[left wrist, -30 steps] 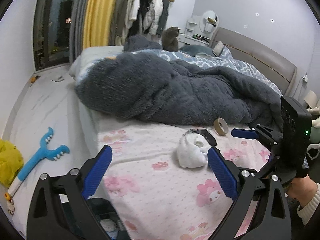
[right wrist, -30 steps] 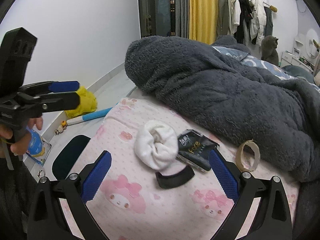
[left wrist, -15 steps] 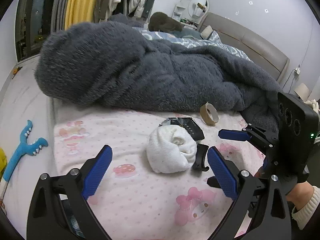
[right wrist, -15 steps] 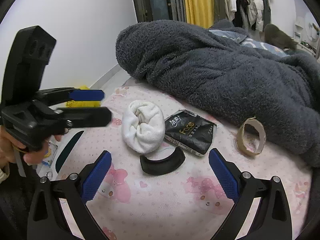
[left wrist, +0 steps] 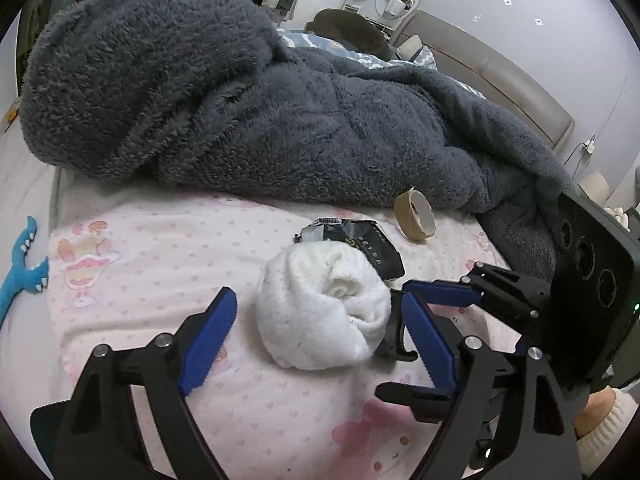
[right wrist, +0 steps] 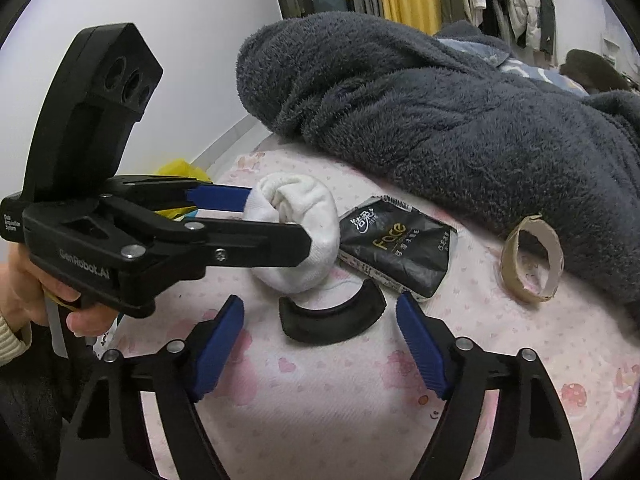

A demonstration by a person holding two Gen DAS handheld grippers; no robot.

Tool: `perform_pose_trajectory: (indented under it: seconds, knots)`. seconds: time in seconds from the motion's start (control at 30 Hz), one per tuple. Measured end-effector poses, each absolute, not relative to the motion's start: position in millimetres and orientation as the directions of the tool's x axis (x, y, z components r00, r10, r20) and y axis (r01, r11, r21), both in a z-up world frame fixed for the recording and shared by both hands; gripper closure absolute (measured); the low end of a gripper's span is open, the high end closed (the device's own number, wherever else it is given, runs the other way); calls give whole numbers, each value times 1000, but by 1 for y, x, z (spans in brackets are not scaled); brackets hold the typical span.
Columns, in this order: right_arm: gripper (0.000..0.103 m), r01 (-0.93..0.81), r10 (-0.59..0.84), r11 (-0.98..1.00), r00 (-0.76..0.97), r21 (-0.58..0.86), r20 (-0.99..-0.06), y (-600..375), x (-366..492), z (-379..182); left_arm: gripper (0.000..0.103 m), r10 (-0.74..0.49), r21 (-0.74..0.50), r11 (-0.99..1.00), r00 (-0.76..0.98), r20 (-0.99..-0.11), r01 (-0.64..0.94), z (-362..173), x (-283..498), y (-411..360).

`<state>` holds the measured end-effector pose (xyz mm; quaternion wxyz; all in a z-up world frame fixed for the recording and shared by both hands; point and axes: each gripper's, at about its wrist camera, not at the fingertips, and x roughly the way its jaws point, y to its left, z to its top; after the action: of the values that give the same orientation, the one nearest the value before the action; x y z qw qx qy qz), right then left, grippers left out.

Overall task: Collect trash
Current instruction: 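Grasp the rolled white sock with the left tool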

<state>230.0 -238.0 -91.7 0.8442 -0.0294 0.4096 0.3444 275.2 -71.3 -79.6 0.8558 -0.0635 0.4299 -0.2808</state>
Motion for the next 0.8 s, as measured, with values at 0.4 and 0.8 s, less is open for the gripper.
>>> perform_pose_trajectory:
  seconds: [0.4,0.8]
  knots:
    - [43,-594,545,769,417,236,-727,-237,237,-101,53,-564,-393,814,418,-712,427,-83,281,-71]
    - [54,-588,527,783,454,203,-719,-232,237,-88,56,-545,-360,832,502,-672,421,-56,269,-42]
